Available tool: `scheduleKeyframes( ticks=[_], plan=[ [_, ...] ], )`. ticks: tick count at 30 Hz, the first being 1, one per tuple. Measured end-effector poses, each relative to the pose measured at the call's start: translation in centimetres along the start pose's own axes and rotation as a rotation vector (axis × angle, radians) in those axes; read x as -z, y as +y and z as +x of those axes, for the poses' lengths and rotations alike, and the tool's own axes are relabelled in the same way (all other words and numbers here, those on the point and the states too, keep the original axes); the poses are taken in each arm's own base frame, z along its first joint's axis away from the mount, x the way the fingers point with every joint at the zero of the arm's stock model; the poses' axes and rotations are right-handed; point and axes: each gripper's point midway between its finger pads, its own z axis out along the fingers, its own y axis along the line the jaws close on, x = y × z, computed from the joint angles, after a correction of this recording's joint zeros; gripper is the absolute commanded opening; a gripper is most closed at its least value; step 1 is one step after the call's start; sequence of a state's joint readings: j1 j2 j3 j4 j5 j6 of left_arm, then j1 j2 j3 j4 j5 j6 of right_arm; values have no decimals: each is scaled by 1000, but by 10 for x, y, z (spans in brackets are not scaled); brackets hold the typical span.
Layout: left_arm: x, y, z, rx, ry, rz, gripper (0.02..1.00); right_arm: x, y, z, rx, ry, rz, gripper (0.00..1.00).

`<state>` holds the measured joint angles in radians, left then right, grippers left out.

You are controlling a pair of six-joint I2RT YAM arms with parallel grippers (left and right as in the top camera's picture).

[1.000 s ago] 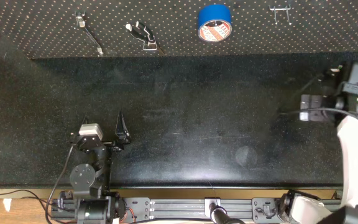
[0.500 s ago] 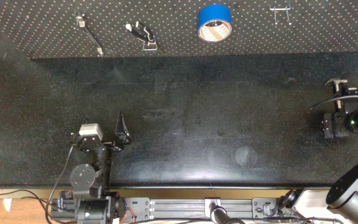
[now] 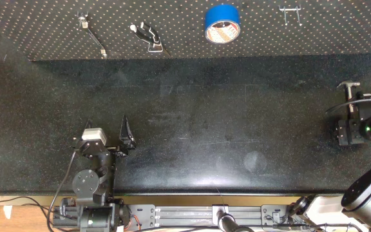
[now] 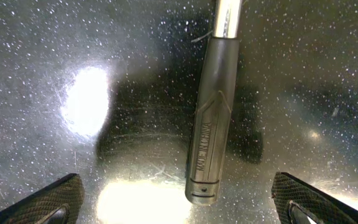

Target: Place Tools Onto Pegboard

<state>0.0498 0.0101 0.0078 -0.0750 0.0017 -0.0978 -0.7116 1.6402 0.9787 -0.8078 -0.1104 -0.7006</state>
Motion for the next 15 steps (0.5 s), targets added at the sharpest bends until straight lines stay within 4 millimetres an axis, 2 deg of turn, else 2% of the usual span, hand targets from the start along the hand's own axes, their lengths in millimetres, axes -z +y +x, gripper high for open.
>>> scheduleKeyframes(
  ticks=[15],
  plan=[
    [0,0,0,0,0,0,996,-8,-11,-7,3,-14,34,978]
  ],
)
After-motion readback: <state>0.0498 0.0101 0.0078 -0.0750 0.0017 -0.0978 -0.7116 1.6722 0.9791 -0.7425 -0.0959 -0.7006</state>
